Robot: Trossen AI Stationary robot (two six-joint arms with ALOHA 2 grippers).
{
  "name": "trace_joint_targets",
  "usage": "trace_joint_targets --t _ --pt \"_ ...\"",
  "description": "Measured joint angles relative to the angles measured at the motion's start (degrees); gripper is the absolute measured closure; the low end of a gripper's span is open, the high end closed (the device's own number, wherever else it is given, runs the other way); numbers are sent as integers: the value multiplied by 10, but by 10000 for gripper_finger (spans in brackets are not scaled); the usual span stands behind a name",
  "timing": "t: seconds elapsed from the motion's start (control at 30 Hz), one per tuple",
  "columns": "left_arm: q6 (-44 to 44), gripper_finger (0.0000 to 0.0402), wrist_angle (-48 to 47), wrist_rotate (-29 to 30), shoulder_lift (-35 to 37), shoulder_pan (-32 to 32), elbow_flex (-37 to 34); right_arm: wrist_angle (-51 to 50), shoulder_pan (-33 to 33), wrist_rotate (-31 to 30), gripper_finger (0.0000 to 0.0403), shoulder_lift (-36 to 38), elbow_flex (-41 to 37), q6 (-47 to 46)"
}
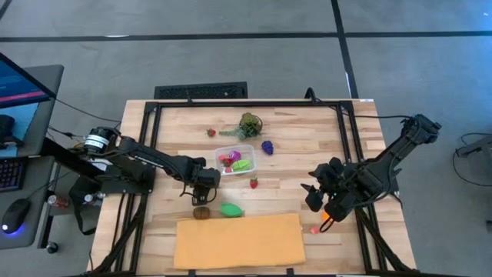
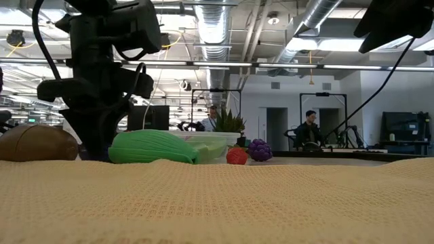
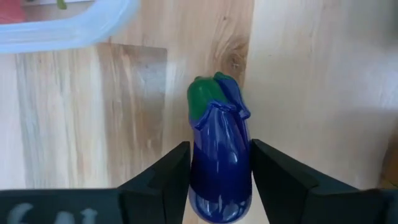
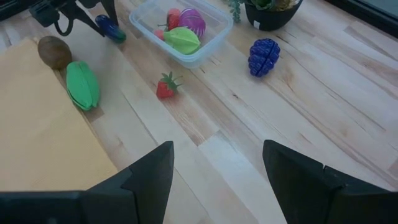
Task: Pick and placing Produce into tupperware
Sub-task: Put the purple eggplant into the transparent bin
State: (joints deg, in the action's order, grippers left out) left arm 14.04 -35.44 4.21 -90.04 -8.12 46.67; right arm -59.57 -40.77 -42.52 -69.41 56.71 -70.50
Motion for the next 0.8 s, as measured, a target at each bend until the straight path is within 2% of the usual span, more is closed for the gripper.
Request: trace_joint_targets --t 0.23,0.8 --pt "0 271 0 10 0 0 1 0 0 0 163 0 0 0" --pt "13 271 -4 5 0 0 5 0 0 -9 163 0 0 0"
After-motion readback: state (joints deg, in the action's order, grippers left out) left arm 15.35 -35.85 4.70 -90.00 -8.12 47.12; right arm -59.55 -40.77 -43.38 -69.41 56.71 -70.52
